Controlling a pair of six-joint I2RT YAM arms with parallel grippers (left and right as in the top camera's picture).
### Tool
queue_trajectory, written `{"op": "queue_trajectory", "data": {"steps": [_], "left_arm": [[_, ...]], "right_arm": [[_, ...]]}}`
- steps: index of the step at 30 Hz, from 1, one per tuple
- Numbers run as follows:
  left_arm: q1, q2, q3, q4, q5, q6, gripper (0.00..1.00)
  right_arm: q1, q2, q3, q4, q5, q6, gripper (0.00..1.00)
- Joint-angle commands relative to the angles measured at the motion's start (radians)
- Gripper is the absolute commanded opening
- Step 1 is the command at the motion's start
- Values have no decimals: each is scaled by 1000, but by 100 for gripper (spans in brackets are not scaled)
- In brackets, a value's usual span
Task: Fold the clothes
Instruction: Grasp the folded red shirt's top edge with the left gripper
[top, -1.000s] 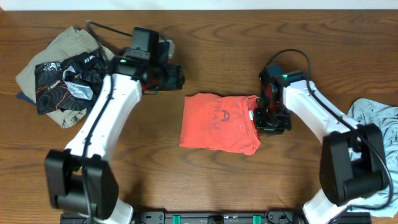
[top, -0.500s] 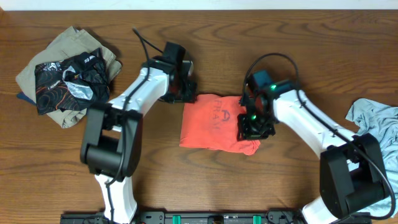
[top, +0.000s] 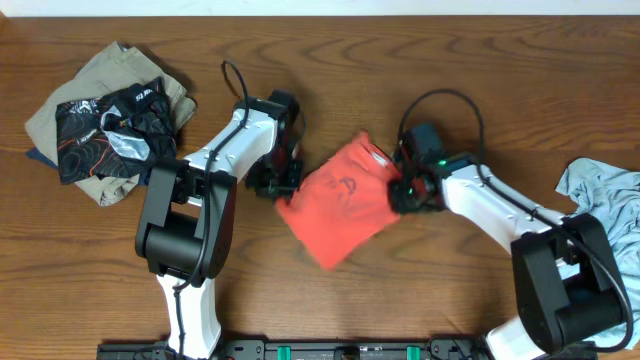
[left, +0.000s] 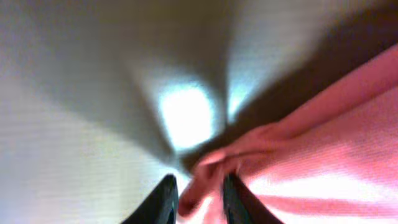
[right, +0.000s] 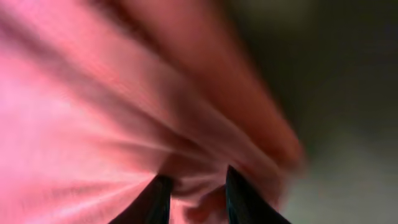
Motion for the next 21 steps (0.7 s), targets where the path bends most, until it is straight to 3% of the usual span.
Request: {"op": "queue_trajectory", "data": {"steps": [1,5,10,11,12,13,14,17,21], "left_arm": [[0,13,-2,-89,-24,-135,26],[3,-10,-1,-185,-14,-172,25],[31,-112,36,-116,-14,-144,27],[38,-141,44,-70,-14,-119,37],[43,-164,45,-19,-8,-93,60],[49,-187,45,43,14,-44,75],[53,-200,45,93,55,18,83],[69,-201,45,195,236,181,91],[84,-137,44,273,336,198,93]], "right_arm": [[-64,6,-4,102,149,-100,28],[-67,1,36,107,117,-135,30],[-70,-58,82,9,122,-134,38],[-73,-82,87,-5,122,-134,40],[-75,-108,89,-17,122,-134,41],[-77,-132,89,-27,122,-134,44],[-79,-161,89,-37,122,-134,46],[-86,-233,89,-76,121,-134,52],[-87,-307,89,-147,122,-134,52]]}}
